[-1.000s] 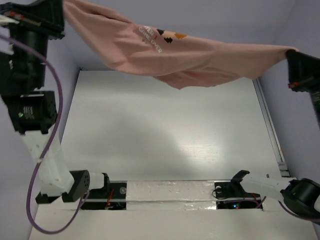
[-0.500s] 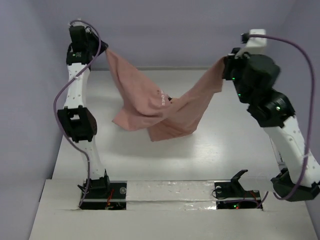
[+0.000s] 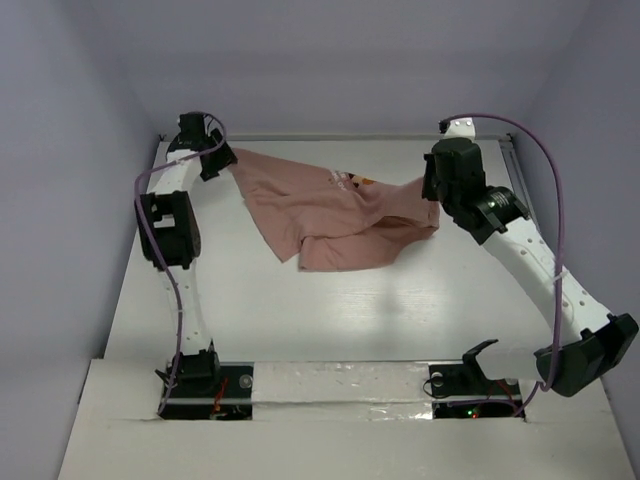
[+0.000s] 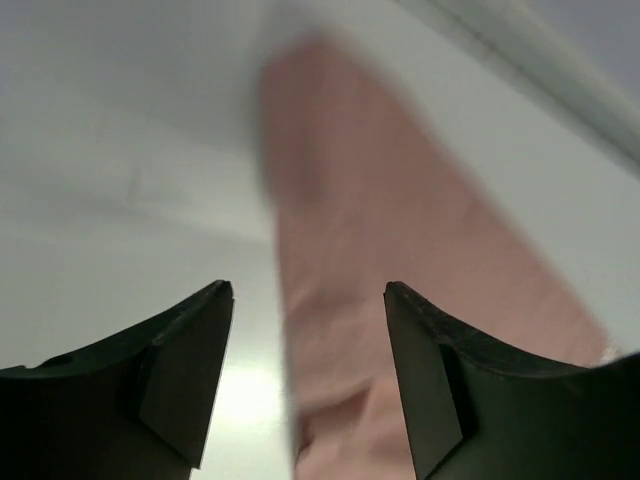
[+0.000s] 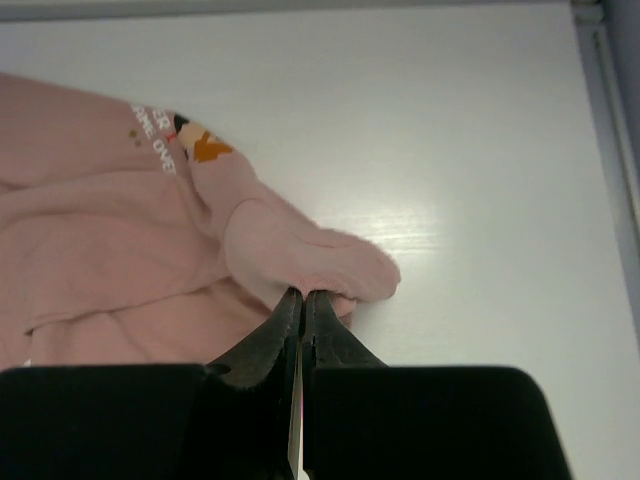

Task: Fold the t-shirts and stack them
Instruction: Flatten the tshirt out

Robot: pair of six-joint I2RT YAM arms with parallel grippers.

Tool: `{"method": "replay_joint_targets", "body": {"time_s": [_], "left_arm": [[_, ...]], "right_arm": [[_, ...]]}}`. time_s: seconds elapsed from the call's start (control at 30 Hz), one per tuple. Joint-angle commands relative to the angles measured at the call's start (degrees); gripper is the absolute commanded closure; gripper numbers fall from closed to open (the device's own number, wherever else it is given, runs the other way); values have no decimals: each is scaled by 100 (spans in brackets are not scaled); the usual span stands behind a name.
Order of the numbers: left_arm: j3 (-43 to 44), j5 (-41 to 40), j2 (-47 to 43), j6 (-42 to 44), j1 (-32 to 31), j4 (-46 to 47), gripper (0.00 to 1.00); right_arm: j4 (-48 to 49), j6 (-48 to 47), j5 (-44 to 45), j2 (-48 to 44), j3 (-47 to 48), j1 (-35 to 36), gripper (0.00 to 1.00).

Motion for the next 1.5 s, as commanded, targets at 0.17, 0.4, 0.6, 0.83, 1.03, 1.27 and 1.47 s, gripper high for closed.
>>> {"method": "replay_joint_targets", "body": {"time_s": [0.17, 0.4, 0.6, 0.83, 1.03, 1.27, 1.47], "left_arm": [[-4952, -1211, -4368, -448, -1447, 834, 51], [-7103, -1686, -5688, -2769, -2911, 1431, 72], [-7420, -1872, -5497, -2911, -3140, 1642, 70], [-7237, -1987, -4759, -2507, -3141, 1853, 71], [-6999, -2100, -4310, -2261, -3141, 1705, 85], [-6709, -2540, -4212, -1901, -2852, 1168, 100], [-6797, -2558, -4582, -1374, -1343, 966, 100]], "right_arm": [[285, 350, -473, -329, -428, -20, 100], [294, 429, -895, -443, -507, -72, 100], [233, 526, -1089, -601, -666, -72, 100], [154, 684, -1203, -786, -841, -72, 100], [101, 737, -1186, -874, -841, -72, 100], [92, 807, -1309, -944, -903, -72, 100], [40, 1097, -1862, -1129, -1219, -72, 100]]}}
